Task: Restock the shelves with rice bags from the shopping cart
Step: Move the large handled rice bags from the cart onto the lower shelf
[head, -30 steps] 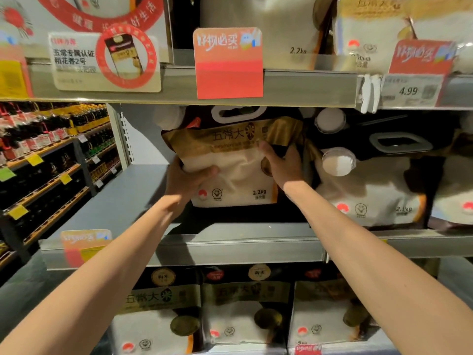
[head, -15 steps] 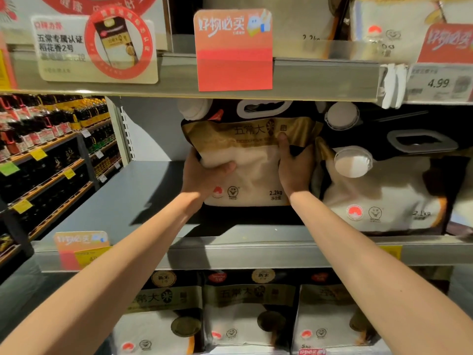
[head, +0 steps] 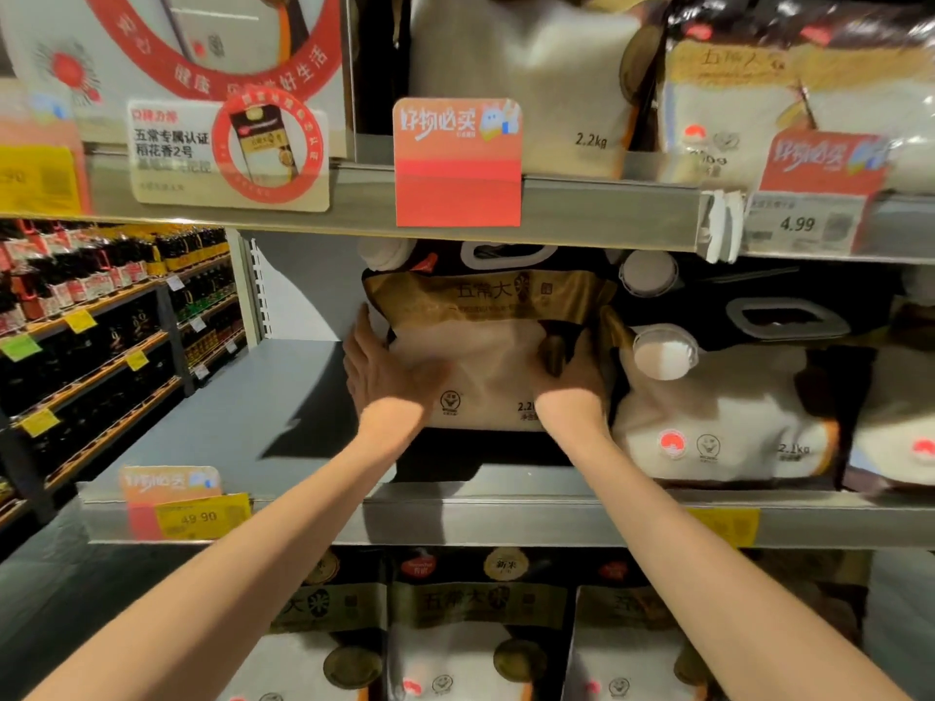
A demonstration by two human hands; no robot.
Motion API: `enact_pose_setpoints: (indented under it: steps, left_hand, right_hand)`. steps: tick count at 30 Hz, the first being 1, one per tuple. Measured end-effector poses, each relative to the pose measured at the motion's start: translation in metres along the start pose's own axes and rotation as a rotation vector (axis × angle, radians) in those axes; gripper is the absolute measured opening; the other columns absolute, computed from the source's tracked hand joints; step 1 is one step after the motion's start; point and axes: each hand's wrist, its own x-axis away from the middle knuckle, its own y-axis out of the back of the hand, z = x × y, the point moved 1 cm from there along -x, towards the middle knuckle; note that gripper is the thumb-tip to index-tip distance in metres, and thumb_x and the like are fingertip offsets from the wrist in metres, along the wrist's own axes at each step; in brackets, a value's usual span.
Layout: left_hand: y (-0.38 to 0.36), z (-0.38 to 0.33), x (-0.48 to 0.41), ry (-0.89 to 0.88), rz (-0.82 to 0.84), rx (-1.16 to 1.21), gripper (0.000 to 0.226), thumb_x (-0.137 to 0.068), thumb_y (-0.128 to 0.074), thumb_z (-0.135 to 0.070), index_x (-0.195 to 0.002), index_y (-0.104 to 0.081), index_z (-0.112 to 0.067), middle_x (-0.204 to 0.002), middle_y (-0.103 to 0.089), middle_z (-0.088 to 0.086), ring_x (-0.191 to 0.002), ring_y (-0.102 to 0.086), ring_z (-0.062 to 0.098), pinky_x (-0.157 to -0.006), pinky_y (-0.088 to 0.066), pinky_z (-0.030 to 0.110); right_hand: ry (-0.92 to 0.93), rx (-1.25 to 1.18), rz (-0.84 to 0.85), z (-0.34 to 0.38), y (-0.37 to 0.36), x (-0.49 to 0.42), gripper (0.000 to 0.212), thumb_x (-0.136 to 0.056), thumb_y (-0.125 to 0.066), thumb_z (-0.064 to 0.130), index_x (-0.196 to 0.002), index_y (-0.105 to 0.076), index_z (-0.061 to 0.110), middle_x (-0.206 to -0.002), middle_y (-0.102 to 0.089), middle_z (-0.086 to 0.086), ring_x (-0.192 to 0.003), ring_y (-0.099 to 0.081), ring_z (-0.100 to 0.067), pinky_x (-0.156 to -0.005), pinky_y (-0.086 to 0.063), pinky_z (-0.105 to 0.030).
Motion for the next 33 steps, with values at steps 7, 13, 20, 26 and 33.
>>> enact_pose_setpoints:
  steps: [7, 13, 20, 26, 33]
  left_hand:
    - [0.006, 0.000, 0.016, -0.427, 0.062, -0.386, 0.082, -0.089, -0.052, -0.054, -0.152, -0.026, -0.009, -0.155, -0.026, 0.030, -0.146, -0.020, 0.047, -0.121, -0.016, 0.055]
    - [0.006, 0.014, -0.001, -0.948, 0.002, -0.770, 0.086, -0.094, -0.045, -0.051, -0.154, -0.011, 0.001, -0.160, -0.012, 0.028, -0.150, -0.009, 0.038, -0.123, -0.012, 0.049]
    - [0.012, 0.017, -0.034, -0.875, 0.255, -0.903, 0.116, -0.076, -0.032, -0.084, -0.156, -0.001, -0.005, -0.163, -0.007, 0.023, -0.151, -0.008, 0.039, -0.122, -0.012, 0.053]
    - [0.013, 0.000, -0.021, -0.719, 0.315, -1.015, 0.129, -0.074, -0.058, -0.077, -0.154, 0.014, -0.006, -0.162, 0.016, 0.020, -0.150, 0.015, 0.037, -0.122, 0.003, 0.053]
    - [0.002, -0.002, 0.002, -0.829, 0.254, -0.878, 0.111, -0.074, -0.081, -0.048, -0.156, -0.008, -0.029, -0.161, -0.012, 0.014, -0.149, -0.010, 0.037, -0.119, -0.017, 0.049]
  right_hand:
    - [0.441, 0.609, 0.109, -0.016, -0.009, 0.020, 0.085, -0.095, -0.056, 0.034, -0.155, -0.004, 0.005, -0.160, 0.005, -0.024, -0.149, -0.003, -0.031, -0.118, -0.018, -0.033]
    - [0.409, 0.754, 0.262, -0.005, -0.010, -0.022, 0.134, -0.075, -0.075, 0.055, -0.148, 0.028, 0.010, -0.151, 0.038, -0.020, -0.140, 0.035, -0.033, -0.110, 0.020, -0.037]
    - [0.530, 0.655, 0.210, -0.017, -0.017, -0.038, 0.137, -0.067, -0.076, 0.061, -0.151, 0.019, 0.010, -0.153, 0.033, -0.021, -0.141, 0.033, -0.029, -0.109, 0.021, -0.035]
    - [0.464, 0.633, 0.240, -0.015, -0.016, -0.028, 0.116, -0.081, -0.074, 0.045, -0.154, 0.012, 0.017, -0.159, 0.025, -0.013, -0.148, 0.019, -0.028, -0.119, 0.005, -0.038]
    - [0.192, 0.338, 0.160, -0.032, -0.006, 0.007, 0.066, -0.080, -0.064, 0.010, -0.139, -0.036, 0.021, -0.134, -0.043, -0.008, -0.118, -0.050, -0.029, -0.097, -0.047, -0.041]
